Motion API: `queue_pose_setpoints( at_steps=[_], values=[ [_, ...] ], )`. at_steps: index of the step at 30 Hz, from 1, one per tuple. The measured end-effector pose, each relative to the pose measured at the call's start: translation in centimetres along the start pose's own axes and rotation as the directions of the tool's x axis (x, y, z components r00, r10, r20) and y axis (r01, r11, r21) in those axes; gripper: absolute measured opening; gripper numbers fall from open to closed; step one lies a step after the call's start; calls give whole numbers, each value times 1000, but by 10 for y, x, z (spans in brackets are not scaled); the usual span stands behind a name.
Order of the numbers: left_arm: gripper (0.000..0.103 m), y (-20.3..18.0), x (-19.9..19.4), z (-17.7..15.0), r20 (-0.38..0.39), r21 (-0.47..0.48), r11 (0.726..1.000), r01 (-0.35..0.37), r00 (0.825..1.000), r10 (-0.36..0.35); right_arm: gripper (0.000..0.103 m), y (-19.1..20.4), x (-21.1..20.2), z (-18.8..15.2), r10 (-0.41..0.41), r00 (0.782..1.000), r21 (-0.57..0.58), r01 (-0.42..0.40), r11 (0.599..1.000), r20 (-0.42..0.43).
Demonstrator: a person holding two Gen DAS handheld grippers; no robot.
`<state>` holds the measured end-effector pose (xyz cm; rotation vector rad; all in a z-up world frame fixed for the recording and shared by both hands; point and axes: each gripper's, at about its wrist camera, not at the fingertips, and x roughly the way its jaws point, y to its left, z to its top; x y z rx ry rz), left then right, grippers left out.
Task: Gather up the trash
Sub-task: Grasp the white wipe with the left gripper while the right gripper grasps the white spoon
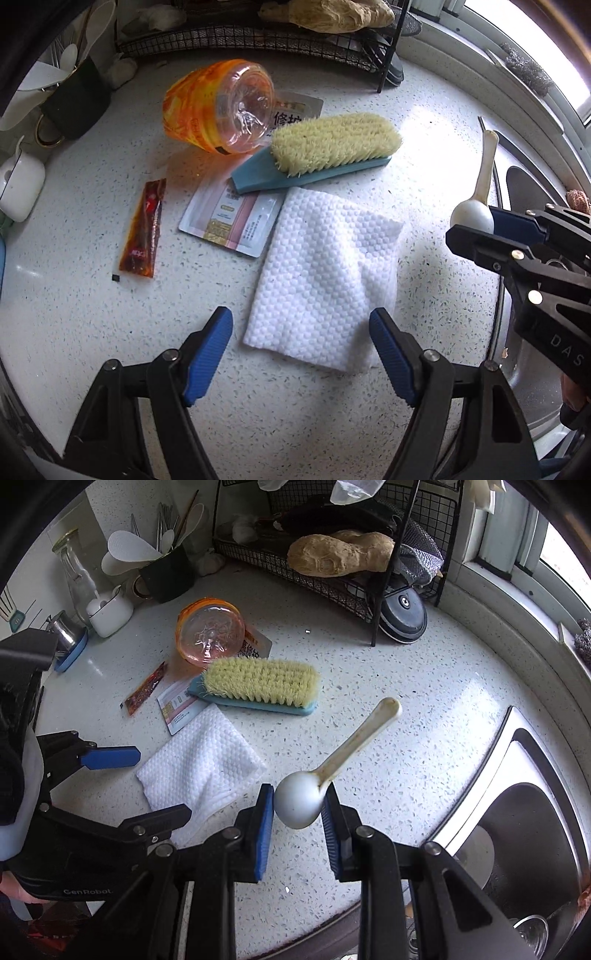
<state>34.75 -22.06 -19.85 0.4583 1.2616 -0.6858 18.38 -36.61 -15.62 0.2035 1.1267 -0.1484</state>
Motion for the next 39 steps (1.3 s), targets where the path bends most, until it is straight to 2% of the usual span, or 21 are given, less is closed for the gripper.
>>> queue_pose_setpoints(
  at_steps=[3,6,8,9,11,13,18,27,34,39],
  values=[
    [68,-8,1,3,25,30,1000,-5,1000,5,23,-5,0,-3,12,1000,15,-12,1000,-1],
    [42,-24,4,12,43,77,997,1,999,-4,23,-10,0,-7,14,1000,31,-13,999,-9],
    [15,-35,5,16,40,103,995,19,999,-23,23,-12,0,-7,17,1000,44,-16,999,-13],
    [11,-41,6,15,41,127,992,24,999,-29,23,-12,-1,-8,16,1000,47,-16,999,-14],
    [10,-49,4,11,56,164,987,-3,998,-7,23,-12,-1,-8,9,1000,45,-8,999,-17],
    [9,-54,4,6,55,163,987,5,998,-15,23,-11,-4,-10,11,1000,42,-10,999,-14],
    [9,-49,-9,-11,72,100,995,-3,997,-4,23,2,-12,-13,22,1000,23,-21,1000,-11],
    [9,-10,-52,-61,136,-60,997,-44,989,52,23,65,-37,-18,70,997,-76,-67,995,33],
    [9,13,-98,-118,212,-145,987,-68,972,98,23,117,-60,-35,118,991,-154,-106,982,67],
    [9,42,-129,-172,232,-208,974,-94,962,142,23,151,-73,-56,146,987,-212,-127,969,74]
  ],
)
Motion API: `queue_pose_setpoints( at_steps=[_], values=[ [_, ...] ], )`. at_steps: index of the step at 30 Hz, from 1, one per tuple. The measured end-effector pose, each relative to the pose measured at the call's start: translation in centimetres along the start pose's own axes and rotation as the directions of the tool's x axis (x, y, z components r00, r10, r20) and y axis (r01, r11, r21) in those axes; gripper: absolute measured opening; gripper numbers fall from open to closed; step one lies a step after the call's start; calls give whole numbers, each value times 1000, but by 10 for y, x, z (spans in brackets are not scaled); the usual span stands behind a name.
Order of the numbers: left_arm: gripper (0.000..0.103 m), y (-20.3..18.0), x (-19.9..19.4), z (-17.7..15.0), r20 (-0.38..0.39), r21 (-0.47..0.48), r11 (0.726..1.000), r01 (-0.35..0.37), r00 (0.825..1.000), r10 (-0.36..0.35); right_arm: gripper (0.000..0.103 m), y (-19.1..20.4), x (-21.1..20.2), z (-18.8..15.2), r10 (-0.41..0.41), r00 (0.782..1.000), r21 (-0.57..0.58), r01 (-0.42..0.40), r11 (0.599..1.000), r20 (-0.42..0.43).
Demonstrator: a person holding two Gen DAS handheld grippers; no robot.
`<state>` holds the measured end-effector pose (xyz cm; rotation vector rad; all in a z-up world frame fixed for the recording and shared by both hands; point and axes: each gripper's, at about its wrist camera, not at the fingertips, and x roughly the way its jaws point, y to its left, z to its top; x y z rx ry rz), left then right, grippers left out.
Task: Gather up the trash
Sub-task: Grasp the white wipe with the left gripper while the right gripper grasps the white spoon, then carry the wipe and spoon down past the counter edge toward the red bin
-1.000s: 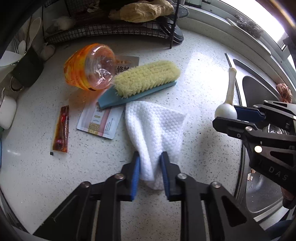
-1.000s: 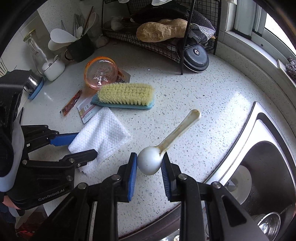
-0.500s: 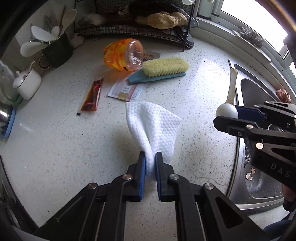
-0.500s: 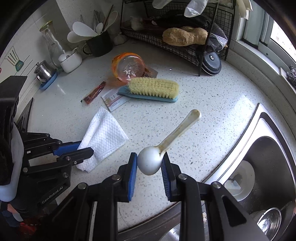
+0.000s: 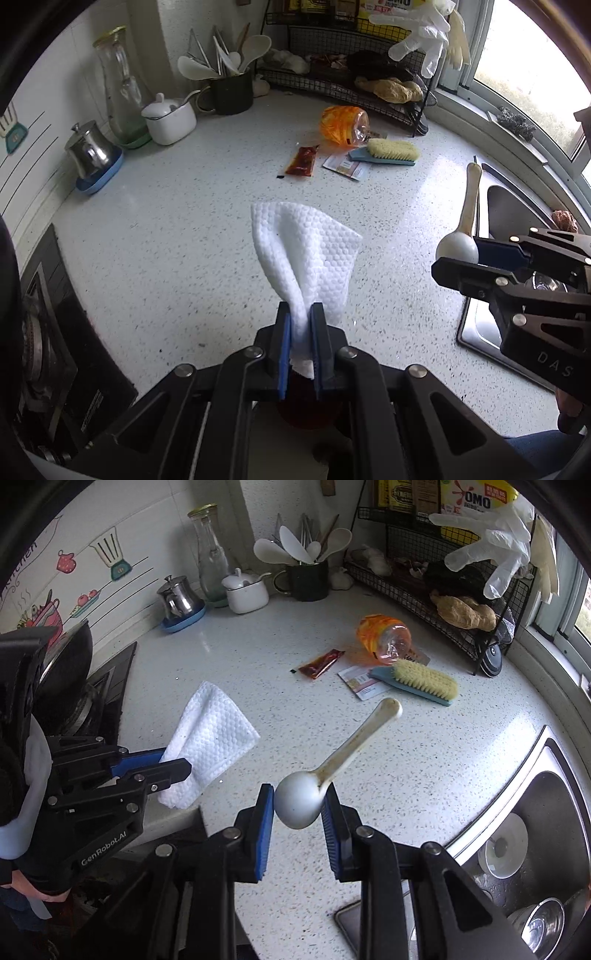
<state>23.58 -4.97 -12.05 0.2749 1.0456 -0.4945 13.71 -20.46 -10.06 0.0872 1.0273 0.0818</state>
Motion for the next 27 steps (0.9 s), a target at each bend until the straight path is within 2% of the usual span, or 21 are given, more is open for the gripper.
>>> queue_pose_setpoints(
  at_steps=[5,15,21,27],
  values=[
    [9,25,-36,-43,22,-59,998,-36,999,37,23,36,-10,-17,36,999,-63,-36,997,4],
    [9,49,-77,-142,-2,-156,986,-66,998,66,23,101,-24,-70,77,997,-134,-80,988,-31],
    [9,54,-82,-198,-41,-193,981,-36,999,28,24,129,-20,-104,101,991,-157,-113,981,-84],
    [9,50,-61,-240,-123,-222,975,-23,992,-5,24,137,1,-139,110,981,-162,-136,977,-158]
  ],
)
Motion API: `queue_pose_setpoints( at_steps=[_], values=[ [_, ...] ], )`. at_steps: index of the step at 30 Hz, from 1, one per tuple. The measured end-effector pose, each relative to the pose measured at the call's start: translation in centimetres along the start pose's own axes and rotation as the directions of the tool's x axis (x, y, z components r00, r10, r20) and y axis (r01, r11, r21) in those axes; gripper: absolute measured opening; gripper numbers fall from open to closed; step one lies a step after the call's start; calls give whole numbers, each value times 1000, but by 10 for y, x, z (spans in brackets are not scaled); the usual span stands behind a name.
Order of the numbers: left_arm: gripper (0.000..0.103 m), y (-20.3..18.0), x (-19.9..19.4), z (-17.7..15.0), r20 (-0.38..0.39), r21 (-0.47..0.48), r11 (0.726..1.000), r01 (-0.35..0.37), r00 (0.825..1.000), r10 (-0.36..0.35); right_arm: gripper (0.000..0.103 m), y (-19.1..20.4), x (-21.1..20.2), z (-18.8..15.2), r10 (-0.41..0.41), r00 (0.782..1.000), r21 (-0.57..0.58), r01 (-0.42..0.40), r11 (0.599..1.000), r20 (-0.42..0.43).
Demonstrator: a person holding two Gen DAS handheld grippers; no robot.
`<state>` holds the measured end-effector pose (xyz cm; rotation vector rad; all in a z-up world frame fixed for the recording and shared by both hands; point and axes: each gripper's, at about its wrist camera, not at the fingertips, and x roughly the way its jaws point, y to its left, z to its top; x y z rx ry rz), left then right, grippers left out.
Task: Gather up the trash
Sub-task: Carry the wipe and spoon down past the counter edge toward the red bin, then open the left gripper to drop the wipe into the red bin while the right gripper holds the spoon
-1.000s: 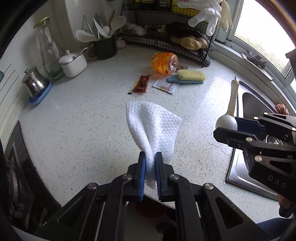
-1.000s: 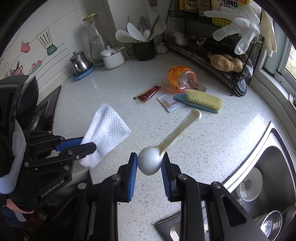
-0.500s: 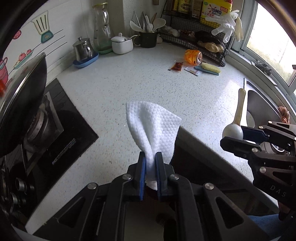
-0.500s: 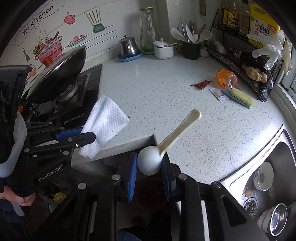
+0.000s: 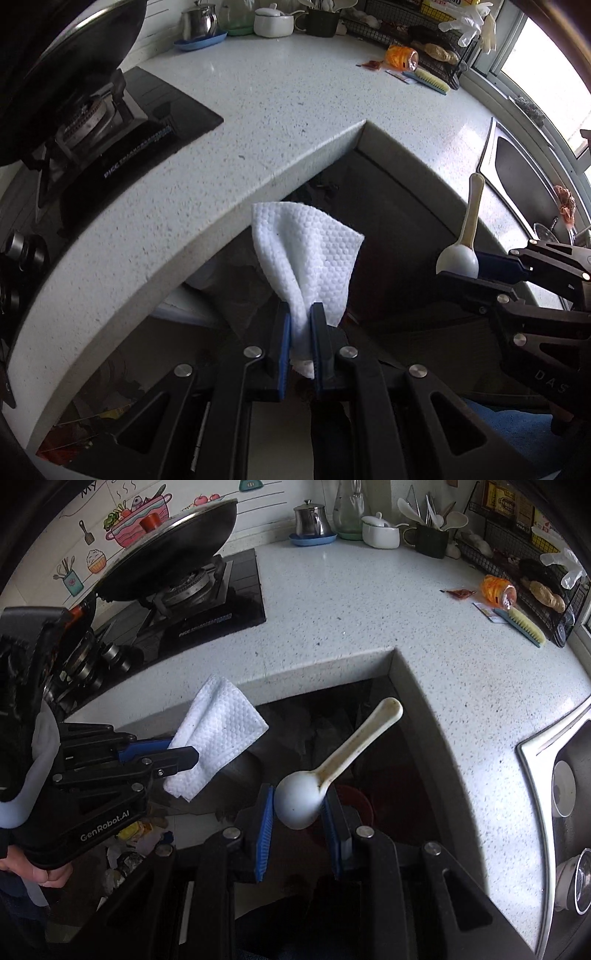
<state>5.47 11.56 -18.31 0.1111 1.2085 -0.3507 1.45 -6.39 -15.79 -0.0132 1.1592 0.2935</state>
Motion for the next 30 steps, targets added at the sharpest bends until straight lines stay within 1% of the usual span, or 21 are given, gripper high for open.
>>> queue_pose_setpoints(
  at_steps=[4,8,10,13,16,18,20,22,26,30],
  values=[
    [9,-2,26,-18,-51,-1,1000,-5,999,5,24,-3,25,-19,11,999,7,-10,1000,-45],
    [9,0,67,-31,-108,-22,1000,12,994,-14,24,-10,59,-33,15,997,18,-14,1000,-77],
    [9,1,90,-36,-112,-27,1000,13,994,-16,24,-15,79,-41,14,996,25,-12,1000,-89],
    [10,4,127,-42,-121,-42,999,6,993,-11,24,-25,114,-50,20,994,37,-16,999,-108],
    [10,9,171,-49,-155,-53,999,1,988,-9,24,-37,154,-59,8,991,54,0,999,-133],
    [10,12,200,-52,-162,-53,999,9,987,-18,24,-44,181,-65,8,991,60,0,998,-137],
    [10,15,229,-55,-169,-49,999,19,985,-27,24,-53,208,-72,18,989,70,-8,997,-146],
    [10,18,259,-60,-183,-45,999,9,983,-17,24,-60,239,-79,29,987,92,-14,996,-160],
    [10,20,317,-72,-219,-41,999,19,975,-28,24,-80,285,-91,22,986,116,-2,993,-164],
    [10,19,362,-80,-241,-31,999,28,970,-35,24,-95,323,-108,16,984,139,9,990,-180]
  ],
)
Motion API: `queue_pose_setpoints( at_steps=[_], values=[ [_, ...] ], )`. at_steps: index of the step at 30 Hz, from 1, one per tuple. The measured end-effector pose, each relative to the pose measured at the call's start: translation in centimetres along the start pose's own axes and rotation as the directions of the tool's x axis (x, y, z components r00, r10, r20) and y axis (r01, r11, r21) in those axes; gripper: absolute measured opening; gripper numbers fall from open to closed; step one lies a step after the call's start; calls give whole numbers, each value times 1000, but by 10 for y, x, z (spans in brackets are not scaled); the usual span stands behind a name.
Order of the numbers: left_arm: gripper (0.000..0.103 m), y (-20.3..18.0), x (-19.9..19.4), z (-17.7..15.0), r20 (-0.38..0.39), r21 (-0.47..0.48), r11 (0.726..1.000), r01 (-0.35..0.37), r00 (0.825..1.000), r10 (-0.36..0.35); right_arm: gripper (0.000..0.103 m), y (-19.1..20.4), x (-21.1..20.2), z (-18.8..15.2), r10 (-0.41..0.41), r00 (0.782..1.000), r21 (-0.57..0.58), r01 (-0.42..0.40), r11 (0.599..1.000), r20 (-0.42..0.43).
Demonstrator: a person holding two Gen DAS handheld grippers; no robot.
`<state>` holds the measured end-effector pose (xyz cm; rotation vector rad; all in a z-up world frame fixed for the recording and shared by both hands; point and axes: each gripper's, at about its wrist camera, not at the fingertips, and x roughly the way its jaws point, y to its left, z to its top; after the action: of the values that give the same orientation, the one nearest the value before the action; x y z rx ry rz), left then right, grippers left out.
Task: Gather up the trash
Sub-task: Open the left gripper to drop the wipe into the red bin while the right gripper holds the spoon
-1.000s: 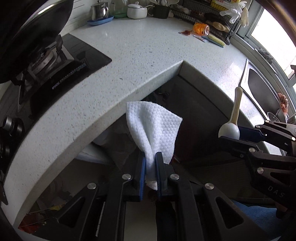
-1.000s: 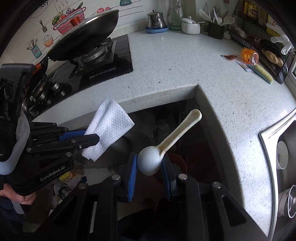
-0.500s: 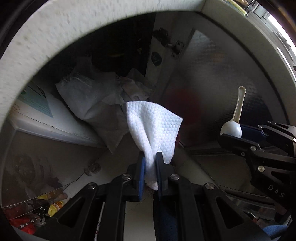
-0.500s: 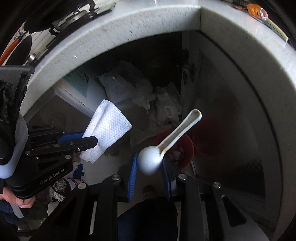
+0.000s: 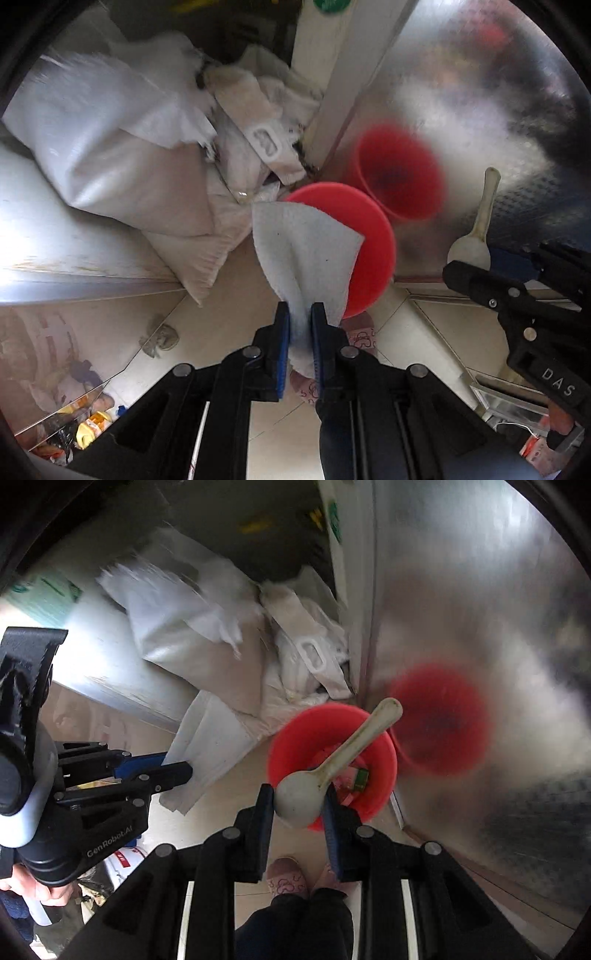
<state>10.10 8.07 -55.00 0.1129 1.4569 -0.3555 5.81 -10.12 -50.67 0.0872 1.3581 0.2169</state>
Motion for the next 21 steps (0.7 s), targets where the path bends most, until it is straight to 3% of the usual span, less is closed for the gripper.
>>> queue_pose_setpoints(
  at_steps=[7,15,16,21],
  values=[
    [10,-7,45,3,-47,19,1000,20,999,-19,24,-26,45,-13,21,1000,59,-19,998,-20],
    [10,-14,73,10,-66,47,997,59,996,-56,24,-36,53,-19,1,1000,104,0,995,-4],
    [12,-16,73,12,-61,53,997,62,996,-59,24,-36,53,-19,3,1000,106,-2,994,-5],
    [41,-19,88,22,-108,71,996,55,993,-47,24,-45,55,-21,-3,1000,118,4,993,-9]
  ],
)
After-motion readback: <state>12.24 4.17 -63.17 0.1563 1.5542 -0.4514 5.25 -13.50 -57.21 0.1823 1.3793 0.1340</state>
